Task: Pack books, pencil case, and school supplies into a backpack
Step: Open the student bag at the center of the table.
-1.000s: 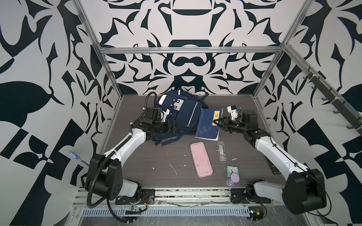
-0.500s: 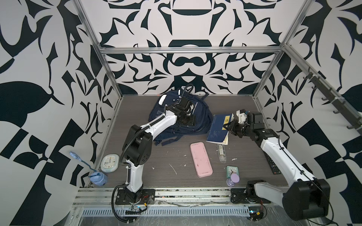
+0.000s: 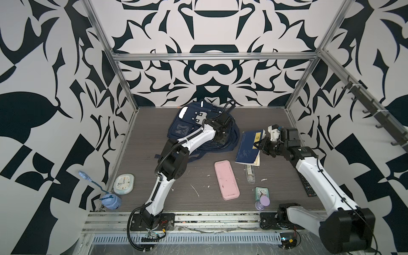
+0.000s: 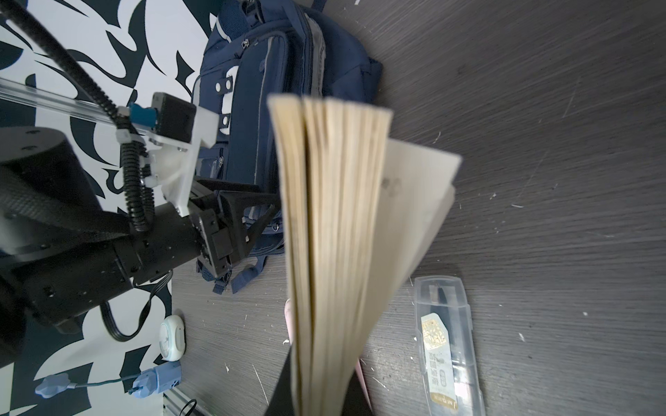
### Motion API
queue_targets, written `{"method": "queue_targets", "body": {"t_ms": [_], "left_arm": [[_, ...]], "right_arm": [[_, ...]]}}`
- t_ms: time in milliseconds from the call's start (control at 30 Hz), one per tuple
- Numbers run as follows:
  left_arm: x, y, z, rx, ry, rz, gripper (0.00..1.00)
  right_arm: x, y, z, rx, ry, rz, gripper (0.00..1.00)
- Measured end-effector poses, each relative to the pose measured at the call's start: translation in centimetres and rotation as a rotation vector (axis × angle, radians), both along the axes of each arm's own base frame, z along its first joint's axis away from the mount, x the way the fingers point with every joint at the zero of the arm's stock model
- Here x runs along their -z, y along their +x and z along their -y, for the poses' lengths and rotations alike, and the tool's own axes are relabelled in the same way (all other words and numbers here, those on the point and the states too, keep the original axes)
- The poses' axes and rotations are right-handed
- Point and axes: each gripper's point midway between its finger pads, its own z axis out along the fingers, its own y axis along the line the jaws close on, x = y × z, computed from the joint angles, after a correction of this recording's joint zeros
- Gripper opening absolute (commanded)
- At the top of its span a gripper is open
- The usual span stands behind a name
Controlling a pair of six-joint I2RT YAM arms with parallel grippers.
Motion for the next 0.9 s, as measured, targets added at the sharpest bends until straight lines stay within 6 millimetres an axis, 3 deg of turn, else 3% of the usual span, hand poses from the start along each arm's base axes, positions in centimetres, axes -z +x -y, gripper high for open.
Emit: {"method": "queue_targets", "body": {"t_ms": [233,267,567,667,900], "left_arm": [[-0.3,0.3,-0.4,0.009,0.100,0.051,0.02],[-0.6,0.3,-0.5,0.009,0.109,0.058,0.00],[-2.3,0.5,-1.0,0.012,0.139,0.089,0.00],[-3.8,0.5,-1.4,0.013,0.128,0.101,0.00],[-11.5,1.7,-4.4,-0.037,0.002,0.150,0.00]], "right_arm": [[0.1,-0.1,0.0,-0.003,0.002,-0.005,0.00],[0.1,-0.1,-0.1,-0.003,0.002,-0.005,0.00],[0.2,-0.2,-0.5,-0.020,0.027,-0.004,0.00],[-0.2,-0.1,-0.8,-0.028,0.046,0.009,0.00],[-0.2,1.5,-1.7,-0.043,0.110,0.019,0.00]]}}
